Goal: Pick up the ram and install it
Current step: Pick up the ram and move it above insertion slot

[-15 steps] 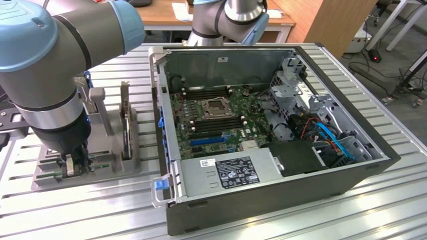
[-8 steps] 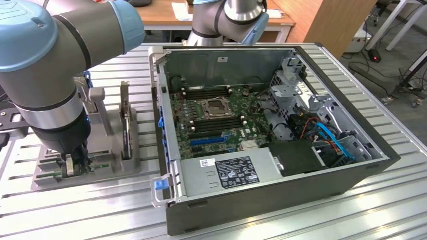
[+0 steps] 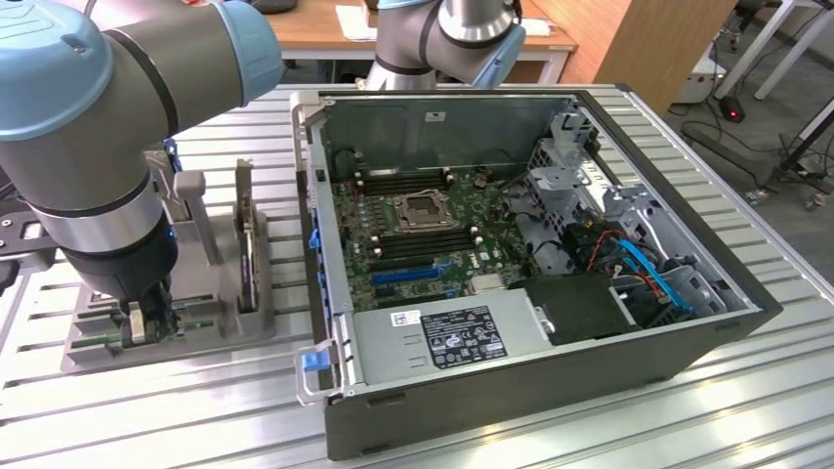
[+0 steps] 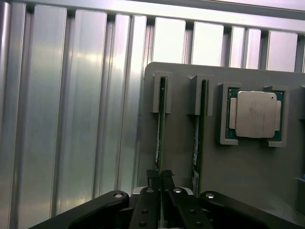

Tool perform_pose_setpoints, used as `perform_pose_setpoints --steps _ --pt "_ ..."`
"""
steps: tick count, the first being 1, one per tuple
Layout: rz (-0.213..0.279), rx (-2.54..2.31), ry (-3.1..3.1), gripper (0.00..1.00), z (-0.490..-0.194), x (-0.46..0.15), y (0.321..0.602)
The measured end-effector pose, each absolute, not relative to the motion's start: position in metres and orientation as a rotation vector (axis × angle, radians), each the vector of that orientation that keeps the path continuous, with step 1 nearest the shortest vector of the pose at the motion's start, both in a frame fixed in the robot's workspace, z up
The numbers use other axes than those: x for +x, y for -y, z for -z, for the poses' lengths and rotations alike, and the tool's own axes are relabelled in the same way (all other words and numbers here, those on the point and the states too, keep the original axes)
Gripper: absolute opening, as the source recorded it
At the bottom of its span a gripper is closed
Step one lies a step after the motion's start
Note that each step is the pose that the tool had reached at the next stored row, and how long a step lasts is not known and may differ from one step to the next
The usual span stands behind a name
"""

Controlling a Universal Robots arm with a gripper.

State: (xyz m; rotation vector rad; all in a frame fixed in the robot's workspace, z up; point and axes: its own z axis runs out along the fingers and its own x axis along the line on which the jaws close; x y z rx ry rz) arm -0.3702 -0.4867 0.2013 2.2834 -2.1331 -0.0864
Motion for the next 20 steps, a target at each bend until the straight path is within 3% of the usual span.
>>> perform_pose_setpoints --steps 20 --pt "0.087 2.277 2.14 0.11 -0.2013 -0.3702 0.4867"
